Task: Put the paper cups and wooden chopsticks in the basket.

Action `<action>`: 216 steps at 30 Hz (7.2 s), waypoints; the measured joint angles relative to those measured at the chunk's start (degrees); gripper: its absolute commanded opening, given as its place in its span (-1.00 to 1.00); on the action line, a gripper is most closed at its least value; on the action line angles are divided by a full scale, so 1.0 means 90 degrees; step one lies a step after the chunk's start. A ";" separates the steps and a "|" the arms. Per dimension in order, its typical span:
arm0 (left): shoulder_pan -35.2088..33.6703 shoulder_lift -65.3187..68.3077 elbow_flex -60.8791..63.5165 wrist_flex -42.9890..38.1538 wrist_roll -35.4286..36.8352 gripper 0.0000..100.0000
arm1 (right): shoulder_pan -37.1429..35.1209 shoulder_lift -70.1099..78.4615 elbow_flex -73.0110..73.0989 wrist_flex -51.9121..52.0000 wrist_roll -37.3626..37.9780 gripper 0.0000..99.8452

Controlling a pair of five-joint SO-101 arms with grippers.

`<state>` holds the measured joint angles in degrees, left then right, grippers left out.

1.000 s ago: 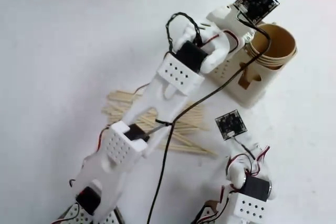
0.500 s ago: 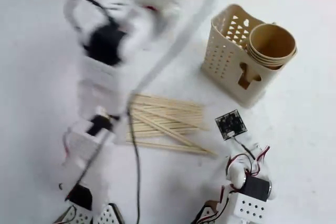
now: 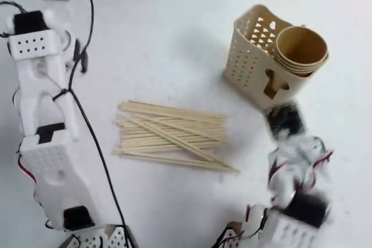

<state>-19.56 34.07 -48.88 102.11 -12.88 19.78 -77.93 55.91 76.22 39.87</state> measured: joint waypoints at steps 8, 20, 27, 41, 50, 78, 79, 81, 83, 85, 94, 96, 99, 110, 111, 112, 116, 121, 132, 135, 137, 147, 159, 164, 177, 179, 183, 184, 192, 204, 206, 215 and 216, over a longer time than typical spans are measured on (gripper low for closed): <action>-0.0039 0.0000 0.2217 -0.1006 0.0215 -0.56 | 0.0010 0.5470 -0.5158 0.1670 -0.2100 -0.65; -0.0039 -0.0742 0.5314 -0.3360 0.0215 -0.56 | 0.0098 0.8869 -1.0462 0.2481 -0.3702 -0.65; 0.0000 -0.1035 0.6115 -0.4142 0.0215 -0.56 | 0.0029 0.8869 -1.0569 0.2374 -0.3927 -0.65; 0.0000 -0.1133 0.6330 -0.4357 0.0215 -0.56 | -0.0254 0.9602 -1.0569 0.2256 -0.3927 -0.28; 0.0000 -0.1133 0.6330 -0.4366 0.0215 -0.56 | -0.0283 1.0491 -1.0598 0.2256 -0.3927 -0.28; 0.0049 -0.1133 0.6330 -0.4366 0.0215 -0.56 | -0.2305 1.1780 -1.0882 0.2022 -0.2247 -0.97; 0.0049 -0.1133 0.6330 -0.4366 0.0215 -0.56 | -0.2452 1.1722 -1.0882 0.2100 -0.2178 -0.97; 0.0049 -0.1133 0.6330 -0.4366 0.0215 -0.56 | -0.2676 1.1614 -1.0882 0.2198 -0.2110 -0.97; 0.0049 -0.1133 0.6330 -0.4366 0.0215 -0.56 | -0.2852 1.1516 -1.0872 0.2276 -0.2071 -0.97; 0.0049 -0.1133 0.6330 -0.4366 0.0215 -0.56 | -0.3028 1.1438 -1.0862 0.2325 -0.2051 -0.97; 0.0049 -0.1133 0.6330 -0.4366 0.0215 -0.56 | -0.3712 1.1223 -1.0774 0.2432 -0.2354 -0.97; 0.0049 -0.1133 0.6330 -0.4366 0.0215 -0.56 | -0.3712 1.1194 -1.0803 0.2452 -0.2432 -0.96; 0.0049 -0.1143 0.6369 -0.4454 0.0215 -0.56 | -0.3712 1.1175 -1.0833 0.2471 -0.2471 -0.96; 0.0049 -0.1143 0.6388 -0.4474 0.0215 -0.56 | -0.3643 1.1302 -1.0823 0.1768 -0.3136 -0.71; 0.0049 -0.1143 0.6388 -0.4474 0.0215 -0.56 | -0.3634 1.1331 -1.0794 0.1661 -0.3253 -0.68; 0.0049 -0.1143 0.6388 -0.4474 0.0215 -0.56 | -0.3604 1.1341 -1.0794 0.1553 -0.3341 -0.65; 0.0068 -0.1143 0.6388 -0.4474 0.0215 -0.56 | -0.3556 1.1360 -1.0794 0.1309 -0.3516 -0.61; 0.0068 -0.1143 0.6388 -0.4474 0.0215 -0.56 | -0.3556 1.1360 -1.0794 0.1143 -0.3536 -0.61; 0.0068 -0.1143 0.6388 -0.4474 0.0215 -0.56 | -0.3516 1.1370 -1.0891 0.1270 -0.4190 -0.96; 0.0068 -0.1143 0.6388 -0.4474 0.0215 -0.56 | -0.3556 1.1380 -1.1263 0.1807 -0.4435 -0.97; 0.0068 -0.1143 0.6388 -0.4474 0.0215 -0.56 | -0.3595 1.1390 -1.1624 0.2256 -0.4513 -0.97; 0.0068 -0.1143 0.6388 -0.4474 0.0215 -0.56 | -0.3731 1.0969 -1.1429 0.2510 -0.4923 -0.96; 0.0068 -0.1143 0.6388 -0.4474 0.0215 -0.56 | -0.3604 1.1575 -1.1419 0.2383 -0.4962 -0.51; 0.0068 -0.1143 0.6388 -0.4474 0.0215 -0.56 | -0.3595 1.1624 -1.1419 0.2364 -0.4962 -0.51; 0.0068 -0.1143 0.6388 -0.4484 0.0215 -0.57 | -0.3585 1.0589 -1.1917 0.2374 -0.4982 -0.51; 0.0068 -0.1143 0.6388 -0.4484 0.0215 -0.57 | -0.3575 1.0276 -1.1917 0.2374 -0.4952 -0.54; 0.0068 -0.1143 0.6388 -0.4484 0.0215 -0.77 | -0.3575 0.9543 -1.1634 0.2374 -0.4630 -0.81; 0.0088 -0.1153 0.6388 -0.4484 0.0215 -0.82 | -0.3575 0.9299 -1.1429 0.2374 -0.4591 -0.86; 0.0107 -0.2227 0.5411 -0.3263 -0.0303 -0.74 | -0.3175 0.6808 -0.8440 0.2374 -0.3614 -0.91; 0.0137 -0.5382 0.5587 -0.0830 -0.2930 -0.73 | -0.1729 0.3409 -0.1172 0.0137 -0.1729 -0.90; 0.0332 -0.5636 0.6164 -0.0713 -0.3429 -0.74 | -0.1631 0.3028 -0.0078 -0.0176 -0.1407 -0.90; 0.1895 -0.6632 0.9231 -0.1758 -0.4962 -0.73 | -0.0400 0.2061 0.1934 -0.1065 -0.0547 -0.90; 0.2061 -0.6750 0.9534 -0.2051 -0.4962 -0.73 | -0.0322 0.1993 0.2090 -0.1172 -0.0479 -0.90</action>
<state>-1.01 -26.68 36.92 83.65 -57.54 16.88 -60.00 74.73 65.67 35.56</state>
